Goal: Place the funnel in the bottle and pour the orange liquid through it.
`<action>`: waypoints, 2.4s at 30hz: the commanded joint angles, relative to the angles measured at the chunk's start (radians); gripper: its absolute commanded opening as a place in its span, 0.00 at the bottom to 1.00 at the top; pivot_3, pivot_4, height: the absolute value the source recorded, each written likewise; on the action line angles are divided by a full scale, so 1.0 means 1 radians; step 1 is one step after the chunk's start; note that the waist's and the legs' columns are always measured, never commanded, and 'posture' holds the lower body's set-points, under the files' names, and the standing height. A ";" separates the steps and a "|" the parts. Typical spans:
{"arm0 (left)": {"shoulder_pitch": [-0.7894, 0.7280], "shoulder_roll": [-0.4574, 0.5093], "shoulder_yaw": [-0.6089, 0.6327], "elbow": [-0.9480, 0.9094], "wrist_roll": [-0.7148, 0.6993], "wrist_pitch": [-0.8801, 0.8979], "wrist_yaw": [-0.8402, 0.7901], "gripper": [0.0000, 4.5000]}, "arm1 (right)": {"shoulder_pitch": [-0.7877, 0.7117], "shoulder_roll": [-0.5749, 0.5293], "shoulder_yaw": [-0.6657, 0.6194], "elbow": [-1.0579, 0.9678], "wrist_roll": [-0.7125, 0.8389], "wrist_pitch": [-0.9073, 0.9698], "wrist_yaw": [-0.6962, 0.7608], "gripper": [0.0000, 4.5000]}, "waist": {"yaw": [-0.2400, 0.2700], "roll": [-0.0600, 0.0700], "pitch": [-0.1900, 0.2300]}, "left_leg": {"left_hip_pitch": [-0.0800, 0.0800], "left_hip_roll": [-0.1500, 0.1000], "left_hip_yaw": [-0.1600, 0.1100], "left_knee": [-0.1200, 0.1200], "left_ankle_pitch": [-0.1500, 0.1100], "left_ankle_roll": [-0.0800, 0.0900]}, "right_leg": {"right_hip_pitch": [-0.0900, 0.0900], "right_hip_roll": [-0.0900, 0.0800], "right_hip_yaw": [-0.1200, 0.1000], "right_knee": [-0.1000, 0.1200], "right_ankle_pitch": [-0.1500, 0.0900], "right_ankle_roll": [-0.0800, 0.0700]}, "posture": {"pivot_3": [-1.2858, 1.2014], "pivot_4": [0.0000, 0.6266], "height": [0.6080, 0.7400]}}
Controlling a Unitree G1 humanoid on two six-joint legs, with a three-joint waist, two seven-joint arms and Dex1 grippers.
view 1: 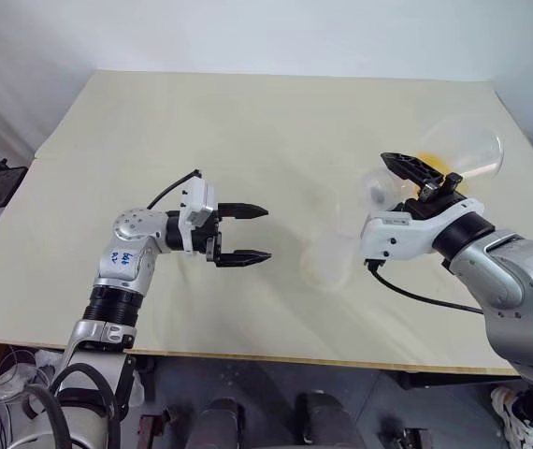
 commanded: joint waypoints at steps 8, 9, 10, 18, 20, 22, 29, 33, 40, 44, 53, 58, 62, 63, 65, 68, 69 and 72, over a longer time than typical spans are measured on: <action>0.008 0.013 0.016 -0.043 -0.010 0.001 0.000 1.00 | -0.015 0.014 -0.060 0.011 -0.069 -0.077 -0.022 0.55 | 0.000 0.000 0.000 | 0.000 0.000 0.000 0.000 0.000 0.000 | 0.000 0.000 0.000 0.000 0.000 0.000 | 0.52 0.24 1.00; 0.008 0.014 0.016 -0.044 -0.011 0.002 0.001 1.00 | -0.018 0.015 -0.061 0.015 -0.074 -0.084 -0.024 0.55 | 0.000 0.000 0.000 | 0.000 0.000 0.000 0.000 0.000 0.000 | 0.000 0.000 0.000 0.000 0.000 0.000 | 0.52 0.24 1.00; 0.009 0.015 0.017 -0.046 -0.011 0.003 0.001 1.00 | -0.020 0.014 -0.062 0.019 -0.078 -0.092 -0.026 0.55 | -0.001 0.000 0.000 | 0.000 0.000 0.000 0.000 0.000 0.000 | 0.000 0.000 0.000 0.000 0.000 0.000 | 0.52 0.24 1.00; 0.017 0.020 0.019 -0.061 -0.013 0.012 0.007 1.00 | -0.022 0.018 -0.078 0.038 -0.097 -0.140 -0.032 0.55 | 0.000 0.000 0.000 | 0.000 0.000 0.000 0.000 0.000 0.000 | 0.000 0.000 0.000 0.000 0.000 0.000 | 0.52 0.24 1.00; 0.021 0.022 0.020 -0.066 -0.013 0.014 0.008 1.00 | -0.023 0.018 -0.082 0.044 -0.105 -0.155 -0.031 0.55 | 0.000 0.000 0.000 | 0.000 0.000 0.000 0.000 0.000 0.000 | 0.000 0.000 0.000 0.000 0.000 0.000 | 0.52 0.24 1.00; 0.023 0.023 0.020 -0.070 -0.014 0.016 0.010 1.00 | -0.026 0.020 -0.085 0.047 -0.108 -0.166 -0.031 0.55 | 0.000 0.000 0.000 | 0.000 0.000 0.001 0.000 0.000 0.000 | 0.000 0.000 0.000 0.000 0.000 0.000 | 0.52 0.24 1.00; 0.025 0.023 0.021 -0.071 -0.014 0.019 0.014 1.00 | -0.035 0.022 -0.089 0.056 -0.124 -0.200 -0.035 0.55 | -0.001 0.000 0.000 | 0.000 0.000 0.001 0.000 0.000 0.000 | 0.000 0.000 0.000 0.001 0.000 0.000 | 0.52 0.24 1.00; 0.025 0.022 0.021 -0.071 -0.014 0.018 0.015 1.00 | -0.038 0.025 -0.089 0.060 -0.132 -0.210 -0.031 0.55 | -0.001 0.000 0.000 | 0.000 0.000 0.001 0.000 0.000 0.000 | 0.000 0.000 0.000 0.001 0.000 0.000 | 0.52 0.24 1.00; 0.027 0.021 0.022 -0.070 -0.013 0.015 0.016 1.00 | -0.042 0.020 -0.090 0.070 -0.150 -0.233 -0.028 0.55 | -0.001 0.000 0.000 | 0.000 0.000 0.001 0.000 0.000 0.000 | 0.000 0.000 0.000 0.001 0.000 0.000 | 0.52 0.24 1.00; 0.027 0.021 0.022 -0.070 -0.013 0.014 0.017 1.00 | -0.048 0.021 -0.093 0.078 -0.155 -0.245 -0.031 0.55 | -0.001 0.000 0.000 | 0.000 0.000 0.001 0.000 0.000 0.000 | 0.000 0.000 0.000 0.001 0.000 0.000 | 0.52 0.24 1.00; 0.028 0.020 0.022 -0.072 -0.014 0.014 0.020 1.00 | -0.051 0.026 -0.095 0.081 -0.177 -0.266 -0.031 0.55 | -0.001 0.000 0.000 | 0.000 0.000 0.001 0.000 0.000 0.000 | 0.000 0.000 0.000 0.001 0.000 0.000 | 0.52 0.24 1.00; 0.026 0.020 0.020 -0.071 -0.014 0.014 0.021 1.00 | -0.049 0.024 -0.097 0.078 -0.185 -0.275 -0.034 0.55 | -0.001 0.000 0.000 | 0.000 0.000 0.001 0.000 0.000 0.000 | 0.000 0.000 0.000 0.001 0.000 0.000 | 0.52 0.24 1.00; 0.024 0.019 0.020 -0.070 -0.014 0.013 0.022 1.00 | -0.049 0.025 -0.101 0.076 -0.193 -0.285 -0.038 0.55 | -0.001 0.000 0.000 | 0.001 0.000 0.001 0.000 0.000 0.000 | 0.000 0.000 0.000 0.001 0.000 0.000 | 0.52 0.24 1.00; 0.023 0.018 0.020 -0.068 -0.014 0.013 0.022 1.00 | -0.050 0.025 -0.101 0.077 -0.195 -0.286 -0.039 0.55 | -0.001 0.000 0.000 | 0.001 0.000 0.001 0.000 0.000 0.000 | 0.000 0.000 0.000 0.001 0.000 0.000 | 0.52 0.24 1.00; 0.022 0.018 0.020 -0.067 -0.013 0.012 0.022 1.00 | -0.055 0.025 -0.100 0.079 -0.203 -0.290 -0.041 0.55 | -0.001 0.000 0.000 | 0.001 0.000 0.001 0.000 0.000 0.000 | 0.000 0.000 0.000 0.001 0.000 0.000 | 0.52 0.24 1.00; 0.021 0.018 0.019 -0.067 -0.013 0.013 0.022 1.00 | -0.057 0.024 -0.099 0.080 -0.213 -0.296 -0.043 0.55 | -0.001 0.000 0.000 | 0.001 0.000 0.001 0.000 0.000 0.000 | 0.000 0.000 0.000 0.001 0.000 0.000 | 0.52 0.24 1.00; 0.021 0.018 0.019 -0.067 -0.013 0.013 0.023 1.00 | -0.058 0.020 -0.098 0.080 -0.219 -0.302 -0.043 0.55 | -0.001 0.000 0.000 | 0.001 0.000 0.001 0.000 0.000 0.000 | 0.000 0.000 0.000 0.001 0.000 0.000 | 0.52 0.24 1.00; 0.020 0.018 0.019 -0.067 -0.013 0.013 0.023 1.00 | -0.057 0.020 -0.100 0.081 -0.231 -0.313 -0.047 0.55 | -0.001 0.000 0.000 | 0.001 0.000 0.001 0.000 0.000 0.000 | 0.000 0.000 0.000 0.001 0.000 0.000 | 0.52 0.24 1.00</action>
